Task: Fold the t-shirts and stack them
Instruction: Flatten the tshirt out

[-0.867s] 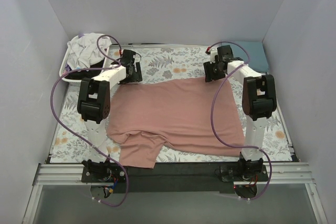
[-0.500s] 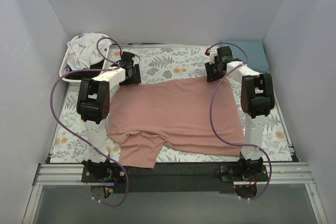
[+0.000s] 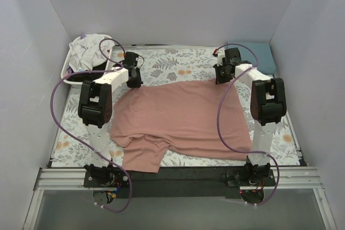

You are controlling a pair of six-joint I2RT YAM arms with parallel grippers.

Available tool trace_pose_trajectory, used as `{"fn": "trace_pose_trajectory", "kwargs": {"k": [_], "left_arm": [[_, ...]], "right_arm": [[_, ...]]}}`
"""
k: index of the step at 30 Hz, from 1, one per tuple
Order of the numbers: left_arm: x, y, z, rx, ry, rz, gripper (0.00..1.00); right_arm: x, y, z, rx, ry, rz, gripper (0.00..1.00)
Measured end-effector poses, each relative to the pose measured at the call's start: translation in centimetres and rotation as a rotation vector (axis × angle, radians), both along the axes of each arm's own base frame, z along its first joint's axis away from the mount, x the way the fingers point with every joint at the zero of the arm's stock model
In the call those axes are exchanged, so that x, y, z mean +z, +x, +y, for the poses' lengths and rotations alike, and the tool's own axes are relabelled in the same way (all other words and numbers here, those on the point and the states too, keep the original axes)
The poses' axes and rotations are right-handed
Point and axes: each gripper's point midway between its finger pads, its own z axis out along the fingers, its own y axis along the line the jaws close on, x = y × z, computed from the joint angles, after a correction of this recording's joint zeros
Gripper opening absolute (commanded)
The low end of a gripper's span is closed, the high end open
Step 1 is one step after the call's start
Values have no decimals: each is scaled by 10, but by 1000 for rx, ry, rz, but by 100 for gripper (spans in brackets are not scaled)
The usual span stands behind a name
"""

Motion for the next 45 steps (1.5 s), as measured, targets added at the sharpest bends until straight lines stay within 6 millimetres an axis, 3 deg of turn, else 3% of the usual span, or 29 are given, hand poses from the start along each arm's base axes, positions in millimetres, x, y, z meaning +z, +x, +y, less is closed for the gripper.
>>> {"fn": "trace_pose_trajectory", "kwargs": {"k": [3,6,8,10,13,16,18,19,20,22,24,28,32,37,41,45], "left_arm": [[10,-6,0,12,-1,-5,0],[41,-25,5,48,-17,-55,0],[68,-48,10,92,-49,-101,0],[87,-73,15,135,-86,-147,0],[99,-126,22,225,-176,-194,0],[80,-177,28,314,-250,-163,2],[59,-212,30,374,-291,-107,8],[50,-227,30,402,-311,-83,12],[43,-241,31,426,-326,-59,25],[39,-257,32,469,-356,-35,41],[48,-260,31,483,-384,-55,53],[67,-251,32,470,-378,-91,55],[81,-222,30,412,-316,-92,55],[52,-195,32,351,-181,20,55],[25,-198,39,313,-91,100,55],[20,-192,41,277,-66,84,55]], "right_arm": [[28,-16,-3,-30,15,-25,1],[64,-40,-7,-76,42,-72,1],[87,-63,-10,-112,72,-118,1],[97,-92,-15,-164,110,-144,1],[82,-150,-22,-243,162,-110,3],[50,-206,-27,-302,202,-35,14],[29,-240,-28,-325,229,7,28],[22,-252,-29,-335,241,22,31],[16,-265,-28,-341,261,34,35],[15,-276,-25,-334,290,37,38],[22,-277,-22,-316,316,15,40],[34,-274,-16,-275,339,-5,40],[48,-259,-8,-225,336,-1,40],[53,-248,2,-178,340,-3,40],[51,-249,4,-159,334,1,40],[51,-248,4,-153,331,-4,40]]}}
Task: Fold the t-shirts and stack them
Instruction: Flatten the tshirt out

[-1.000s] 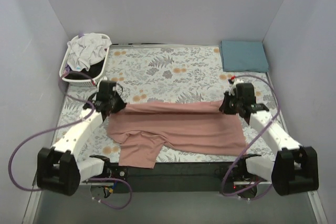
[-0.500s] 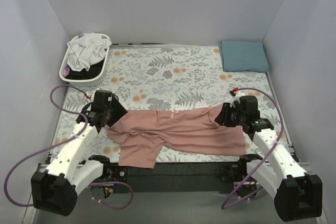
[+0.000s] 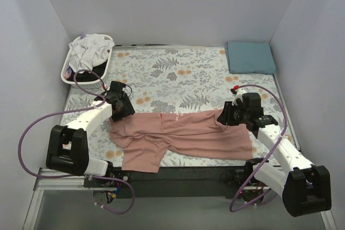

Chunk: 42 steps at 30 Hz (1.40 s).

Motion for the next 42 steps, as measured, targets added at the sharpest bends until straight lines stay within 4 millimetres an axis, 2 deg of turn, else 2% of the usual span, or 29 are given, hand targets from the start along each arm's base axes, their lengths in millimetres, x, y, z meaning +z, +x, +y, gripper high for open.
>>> {"fn": "trace_pose_trajectory", "kwargs": {"k": [6,12,16,20,28,42], "left_arm": [[1,22,-7,-47,-11,-74,54],[-13,32,-8,-72,0,-69,49],[-19,32,-9,-88,4,-57,39],[-16,32,-12,-99,-8,-64,35],[2,31,-19,-119,-56,-119,21],[-5,21,-18,-130,-50,-94,21]], "right_arm": [[-2,0,1,6,0,6,40],[-5,0,1,14,-6,13,40],[-6,0,1,17,-9,14,40],[-6,0,1,19,-11,13,40],[-6,0,1,19,-11,13,40],[-10,-2,0,18,-13,25,40]]}}
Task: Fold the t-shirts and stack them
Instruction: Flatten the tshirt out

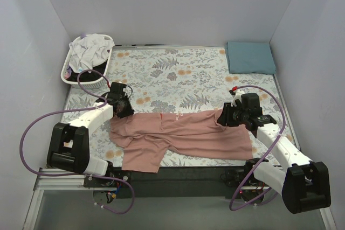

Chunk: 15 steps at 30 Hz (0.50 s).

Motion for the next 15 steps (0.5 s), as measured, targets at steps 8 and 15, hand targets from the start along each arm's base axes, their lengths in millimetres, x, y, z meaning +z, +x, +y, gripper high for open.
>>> {"fn": "trace_pose_trajectory", "kwargs": {"k": [8,15], "left_arm": [[-4,-3,1,-17,10,6,22],[-5,-4,1,-25,10,8,31]], "right_arm": [[-4,-1,0,5,-7,12,40],[-7,-2,-1,6,-11,28,40]]}}
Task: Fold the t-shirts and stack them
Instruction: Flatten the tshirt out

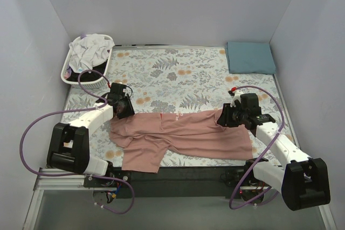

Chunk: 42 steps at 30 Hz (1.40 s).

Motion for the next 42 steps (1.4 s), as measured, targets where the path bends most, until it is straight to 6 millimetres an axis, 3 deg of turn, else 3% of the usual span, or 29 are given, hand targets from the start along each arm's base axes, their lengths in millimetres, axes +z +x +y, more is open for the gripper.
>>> {"fn": "trace_pose_trajectory", "kwargs": {"k": [18,30,34,35,36,42], "left_arm": [[13,0,-18,-83,-86,-39,33],[3,-5,-11,-74,-48,-17,31],[-3,-6,-9,-75,-36,3,21],[-4,-6,-9,-75,-35,5,5],[-4,-6,-10,-72,-37,7,0],[-5,-7,-9,-82,-30,10,0]], "right_arm": [[1,1,0,1,1,1,40],[1,1,1,3,3,3,40],[0,1,1,2,2,8,40],[-1,1,1,2,2,9,40],[-1,1,1,1,1,8,40],[-1,8,-13,-63,-64,-2,41]]}}
